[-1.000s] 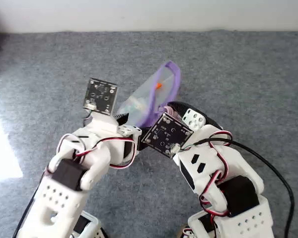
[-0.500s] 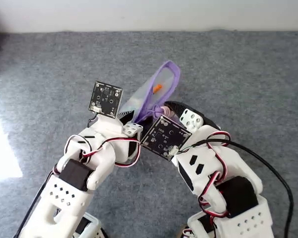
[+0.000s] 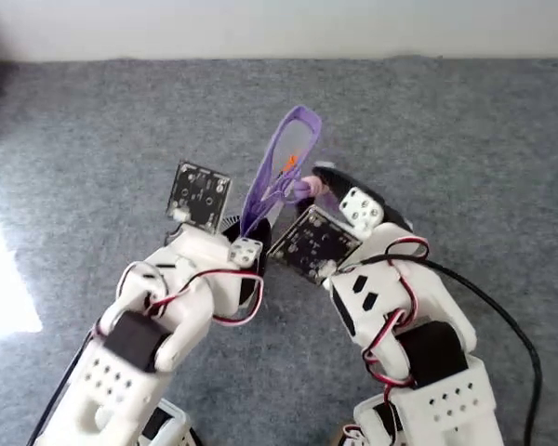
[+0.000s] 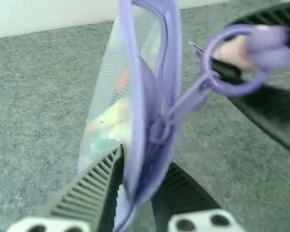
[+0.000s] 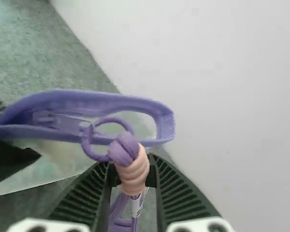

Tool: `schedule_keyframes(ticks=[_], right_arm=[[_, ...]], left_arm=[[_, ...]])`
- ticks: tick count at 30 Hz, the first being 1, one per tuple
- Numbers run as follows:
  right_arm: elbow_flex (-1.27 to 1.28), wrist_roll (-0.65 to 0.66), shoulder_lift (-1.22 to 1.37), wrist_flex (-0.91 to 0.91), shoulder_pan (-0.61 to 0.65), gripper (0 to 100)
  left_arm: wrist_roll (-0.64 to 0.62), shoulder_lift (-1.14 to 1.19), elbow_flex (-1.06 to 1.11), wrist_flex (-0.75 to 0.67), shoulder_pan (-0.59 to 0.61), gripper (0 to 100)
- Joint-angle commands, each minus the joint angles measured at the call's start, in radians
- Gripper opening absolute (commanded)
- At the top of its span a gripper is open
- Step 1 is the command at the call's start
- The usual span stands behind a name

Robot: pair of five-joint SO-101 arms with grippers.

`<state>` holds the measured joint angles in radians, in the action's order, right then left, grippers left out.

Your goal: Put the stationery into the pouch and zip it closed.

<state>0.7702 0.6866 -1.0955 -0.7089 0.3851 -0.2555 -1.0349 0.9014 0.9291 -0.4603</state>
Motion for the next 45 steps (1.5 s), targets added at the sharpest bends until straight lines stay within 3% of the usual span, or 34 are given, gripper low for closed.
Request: schedule_keyframes(ticks=[1, 7, 20, 30, 35, 38, 41, 45], right_arm=[[-0.014, 0.002, 0.045, 0.116, -0.074, 0.8], [-0.018, 0.006, 0.208, 0.312, -0.142, 0.8], [-0.272, 0.006, 0.631, 0.46, -0.278, 0.8], [-0.408, 0.003, 0.797, 0.453, -0.315, 0.8], [-0.411, 0.002, 0.759, 0.328, -0.28, 0.8], [-0.391, 0.002, 0.725, 0.245, -0.274, 0.8], [-0.381, -0.002, 0.704, 0.183, -0.272, 0.8], [-0.381, -0.084, 0.697, 0.125, -0.271, 0.8]], left_arm=[[0.003, -0.132, 0.004, 0.068, -0.008, 1], [0.003, -0.284, 0.054, 0.163, -0.008, 1], [0.005, -0.496, 0.099, 0.327, -0.008, 1], [0.005, -0.548, 0.099, 0.376, -0.008, 1], [0.054, -0.549, 0.096, 0.373, 0.0, 2], [0.06, -0.545, 0.093, 0.374, 0.097, 9], [0.06, -0.545, 0.091, 0.376, 0.221, 23], [0.055, -0.543, 0.096, 0.376, 0.35, 35]])
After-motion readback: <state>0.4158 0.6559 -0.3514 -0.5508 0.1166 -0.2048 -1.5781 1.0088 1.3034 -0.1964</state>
